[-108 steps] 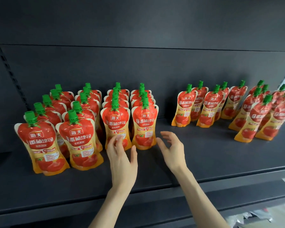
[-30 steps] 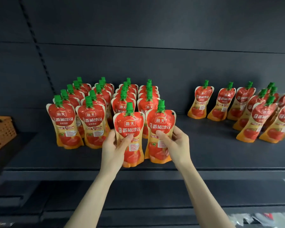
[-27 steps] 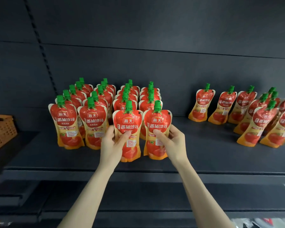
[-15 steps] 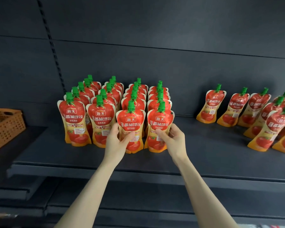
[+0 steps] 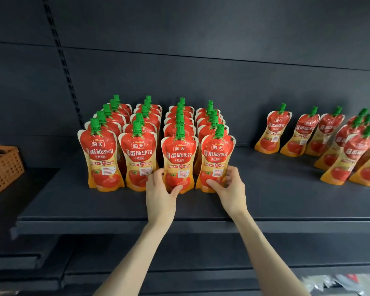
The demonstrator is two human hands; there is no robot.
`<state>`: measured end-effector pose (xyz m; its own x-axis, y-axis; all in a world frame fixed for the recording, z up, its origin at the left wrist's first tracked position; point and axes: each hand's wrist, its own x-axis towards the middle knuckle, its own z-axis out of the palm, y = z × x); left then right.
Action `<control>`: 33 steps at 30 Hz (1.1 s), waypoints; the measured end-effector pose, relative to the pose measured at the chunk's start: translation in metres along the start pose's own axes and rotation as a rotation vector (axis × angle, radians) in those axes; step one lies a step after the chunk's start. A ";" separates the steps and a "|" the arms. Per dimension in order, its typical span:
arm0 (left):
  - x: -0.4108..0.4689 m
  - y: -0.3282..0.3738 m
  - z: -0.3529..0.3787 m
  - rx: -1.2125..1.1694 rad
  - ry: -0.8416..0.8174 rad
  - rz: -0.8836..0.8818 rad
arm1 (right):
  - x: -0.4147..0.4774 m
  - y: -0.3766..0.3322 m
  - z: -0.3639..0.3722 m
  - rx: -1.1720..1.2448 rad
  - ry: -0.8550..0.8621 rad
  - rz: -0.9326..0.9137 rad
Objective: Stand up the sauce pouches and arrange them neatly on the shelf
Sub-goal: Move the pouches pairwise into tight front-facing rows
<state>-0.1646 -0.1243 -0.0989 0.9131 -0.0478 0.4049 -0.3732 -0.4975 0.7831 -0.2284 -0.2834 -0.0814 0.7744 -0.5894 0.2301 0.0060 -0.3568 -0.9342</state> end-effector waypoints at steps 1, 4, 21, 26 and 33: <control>0.000 0.001 0.000 0.007 -0.001 0.000 | 0.000 0.000 0.000 -0.008 0.006 0.002; -0.002 0.002 0.001 0.032 -0.003 0.002 | 0.001 0.000 0.001 -0.017 0.015 0.004; -0.006 0.005 0.001 0.068 0.001 -0.003 | 0.002 0.004 0.000 -0.036 -0.031 -0.026; -0.006 0.006 0.002 0.077 -0.005 -0.001 | 0.003 0.003 0.001 -0.048 -0.035 -0.023; -0.008 0.005 0.002 0.140 0.017 0.021 | 0.003 0.004 0.001 -0.052 -0.048 -0.021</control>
<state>-0.1731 -0.1283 -0.0988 0.9018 -0.0454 0.4297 -0.3648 -0.6127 0.7011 -0.2253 -0.2862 -0.0849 0.8039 -0.5465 0.2346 -0.0099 -0.4067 -0.9135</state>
